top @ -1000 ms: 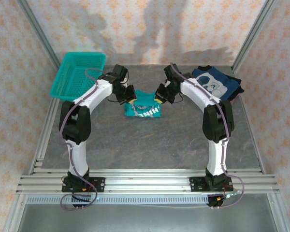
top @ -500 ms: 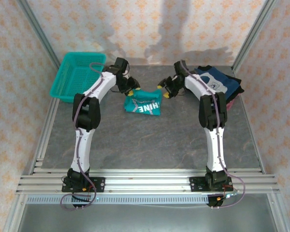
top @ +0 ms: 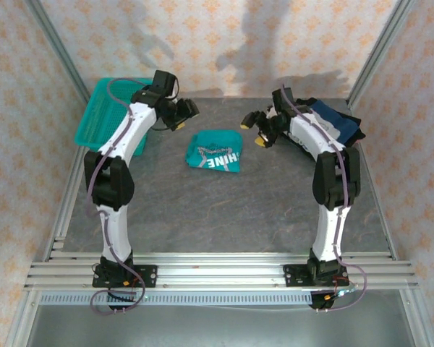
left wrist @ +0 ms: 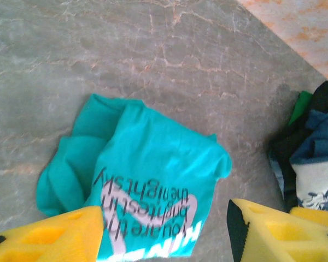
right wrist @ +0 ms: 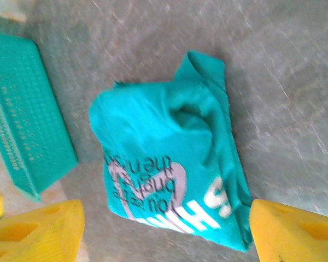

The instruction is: Fold and stack the t-shirts

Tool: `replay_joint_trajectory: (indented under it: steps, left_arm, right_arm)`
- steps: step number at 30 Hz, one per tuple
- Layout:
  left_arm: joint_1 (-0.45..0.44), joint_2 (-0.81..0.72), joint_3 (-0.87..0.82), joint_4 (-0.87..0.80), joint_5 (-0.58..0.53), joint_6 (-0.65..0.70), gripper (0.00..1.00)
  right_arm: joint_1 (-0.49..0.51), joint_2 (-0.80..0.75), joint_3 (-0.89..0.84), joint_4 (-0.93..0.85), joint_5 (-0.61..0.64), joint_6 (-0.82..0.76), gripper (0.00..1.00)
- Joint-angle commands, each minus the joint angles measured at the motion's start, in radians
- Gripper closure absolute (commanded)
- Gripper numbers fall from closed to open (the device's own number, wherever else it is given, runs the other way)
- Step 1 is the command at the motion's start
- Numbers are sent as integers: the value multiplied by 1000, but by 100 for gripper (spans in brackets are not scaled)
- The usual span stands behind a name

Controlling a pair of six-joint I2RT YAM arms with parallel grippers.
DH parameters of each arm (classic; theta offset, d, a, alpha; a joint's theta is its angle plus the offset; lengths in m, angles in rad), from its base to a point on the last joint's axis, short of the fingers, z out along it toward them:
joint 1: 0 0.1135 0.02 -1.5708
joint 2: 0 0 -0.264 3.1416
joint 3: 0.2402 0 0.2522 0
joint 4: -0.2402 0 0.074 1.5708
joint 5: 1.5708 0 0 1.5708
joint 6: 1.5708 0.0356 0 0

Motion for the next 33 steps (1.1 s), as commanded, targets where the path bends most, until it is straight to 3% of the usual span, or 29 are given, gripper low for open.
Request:
replay_joint_trajectory:
  steps: [1, 6, 12, 20, 25, 33]
  left_arm:
    - [-28, -130, -183, 124, -55, 57, 38]
    - [-51, -352, -491, 354, -88, 34, 29]
    - [-63, -598, -675, 402, -160, 48, 16]
    - [-62, -903, -821, 271, -255, 55, 13]
    - [-61, -1082, -880, 134, -345, 48, 11]
    - [-60, -1309, -947, 18, -398, 1, 10]
  right_arm:
    - [34, -25, -35, -9, 86, -124, 19]
    - [73, 65, 38, -35, 165, -198, 18]
    - [84, 216, 190, -82, 209, -240, 18]
    - [104, 433, 464, -180, 228, -288, 18]
    - [129, 590, 696, -355, 251, -329, 21]
    - [187, 677, 770, -414, 283, -347, 33]
